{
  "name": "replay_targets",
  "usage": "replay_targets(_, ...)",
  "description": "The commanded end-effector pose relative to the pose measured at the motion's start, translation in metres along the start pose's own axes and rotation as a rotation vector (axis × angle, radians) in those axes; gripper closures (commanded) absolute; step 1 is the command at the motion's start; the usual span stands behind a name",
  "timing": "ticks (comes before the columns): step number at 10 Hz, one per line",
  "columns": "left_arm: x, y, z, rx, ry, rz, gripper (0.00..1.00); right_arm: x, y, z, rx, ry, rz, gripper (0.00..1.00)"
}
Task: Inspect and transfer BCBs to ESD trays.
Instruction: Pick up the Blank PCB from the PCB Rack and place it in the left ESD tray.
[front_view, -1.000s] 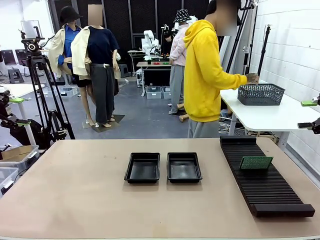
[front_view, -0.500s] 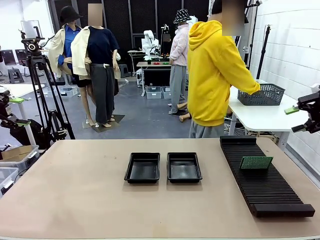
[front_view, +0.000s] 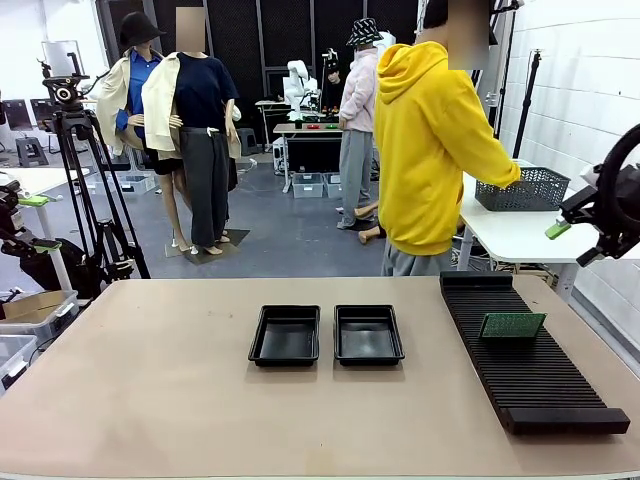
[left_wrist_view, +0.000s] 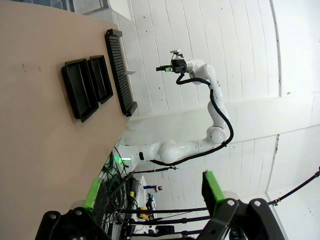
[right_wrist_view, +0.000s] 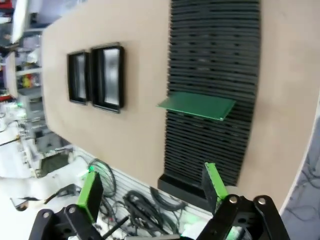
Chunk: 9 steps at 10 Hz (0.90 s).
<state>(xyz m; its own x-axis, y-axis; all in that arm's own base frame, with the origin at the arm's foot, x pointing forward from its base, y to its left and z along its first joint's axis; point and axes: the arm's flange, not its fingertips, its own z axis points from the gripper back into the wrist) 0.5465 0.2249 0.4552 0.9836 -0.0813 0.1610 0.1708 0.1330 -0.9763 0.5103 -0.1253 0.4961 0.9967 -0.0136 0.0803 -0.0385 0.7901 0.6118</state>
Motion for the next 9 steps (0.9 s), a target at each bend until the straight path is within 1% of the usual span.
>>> replay_targets(1, 0.000, -0.001, 0.001, -0.001, -0.008, 0.003, 0.00, 0.017, 0.020, -0.009, -0.177, 0.070, 0.005, 0.00)
replay_targets(2, 0.000, -0.001, 0.001, -0.001, -0.008, 0.003, 0.00, 0.023, 0.028, -0.019, -0.236, 0.102, 0.040, 0.00)
replay_targets(4, 0.000, -0.001, 0.001, -0.001, -0.008, 0.003, 0.00, 0.029, 0.036, -0.038, -0.355, 0.212, 0.115, 0.00)
replay_targets(5, 0.000, -0.001, 0.001, -0.001, -0.008, 0.003, 0.00, 0.032, 0.038, -0.046, -0.427, 0.278, 0.180, 0.00)
replay_targets(7, 0.000, -0.001, 0.001, -0.001, -0.008, 0.003, 0.00, 0.033, 0.041, -0.060, -0.494, 0.377, 0.300, 0.00)
replay_targets(9, 0.000, -0.001, 0.001, -0.001, -0.008, 0.003, 0.00, 0.026, 0.047, -0.065, -0.538, 0.438, 0.435, 0.00)
